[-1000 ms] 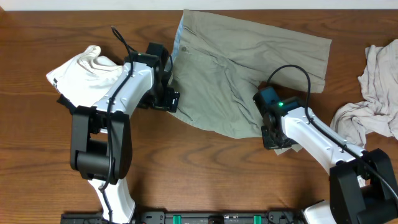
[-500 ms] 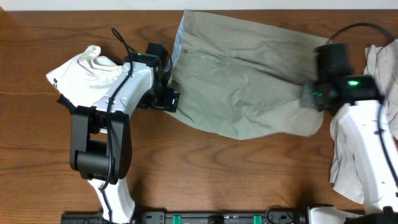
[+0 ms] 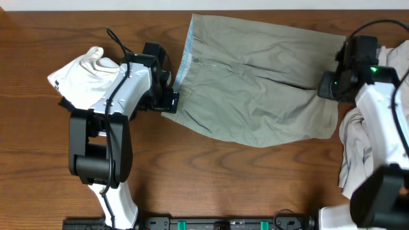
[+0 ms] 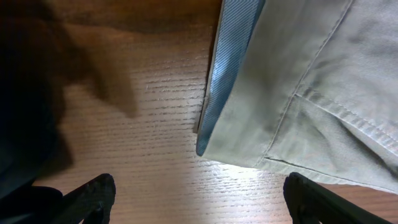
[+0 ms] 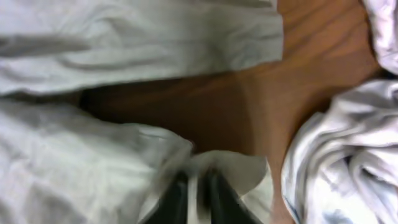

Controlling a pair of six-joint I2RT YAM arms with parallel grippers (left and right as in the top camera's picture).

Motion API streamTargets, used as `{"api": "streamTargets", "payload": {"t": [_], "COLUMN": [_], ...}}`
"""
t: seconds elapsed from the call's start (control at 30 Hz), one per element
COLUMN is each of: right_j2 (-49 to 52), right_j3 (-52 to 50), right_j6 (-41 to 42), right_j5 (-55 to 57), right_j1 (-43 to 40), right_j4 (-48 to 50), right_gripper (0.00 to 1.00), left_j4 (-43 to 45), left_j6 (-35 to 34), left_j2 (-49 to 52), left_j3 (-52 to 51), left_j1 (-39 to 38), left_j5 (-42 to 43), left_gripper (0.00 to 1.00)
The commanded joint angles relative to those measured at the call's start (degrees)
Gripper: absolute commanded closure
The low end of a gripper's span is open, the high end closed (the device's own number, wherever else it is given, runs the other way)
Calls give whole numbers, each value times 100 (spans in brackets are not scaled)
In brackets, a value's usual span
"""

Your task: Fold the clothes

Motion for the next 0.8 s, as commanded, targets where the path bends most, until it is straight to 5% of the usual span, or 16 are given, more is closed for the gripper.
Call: {"api": "streamTargets", "payload": {"t": [0.0,0.23,0.57,0.77], "right_j2": [352,372,354,356], "right_j3": [20,20,-59,-459], "right_j6": [-98,442,651,656], "right_j5": [122,149,70,-57], "right_j1": [-87,-575,-1147,-1163], "right_j4": [205,-348,-1637,-1064], "right_gripper": [48,23,20,17], "left_j4": [-13,-59,-55,-149], "left_j6": [37,37,39,37], "left_j2": [-2,-68,-538,-597], "left_j3": [0,24,46,46], "left_j1": [24,24,24,24], "left_j5": [-24,-22,127,184], "left_gripper": [12,12,12,12]}}
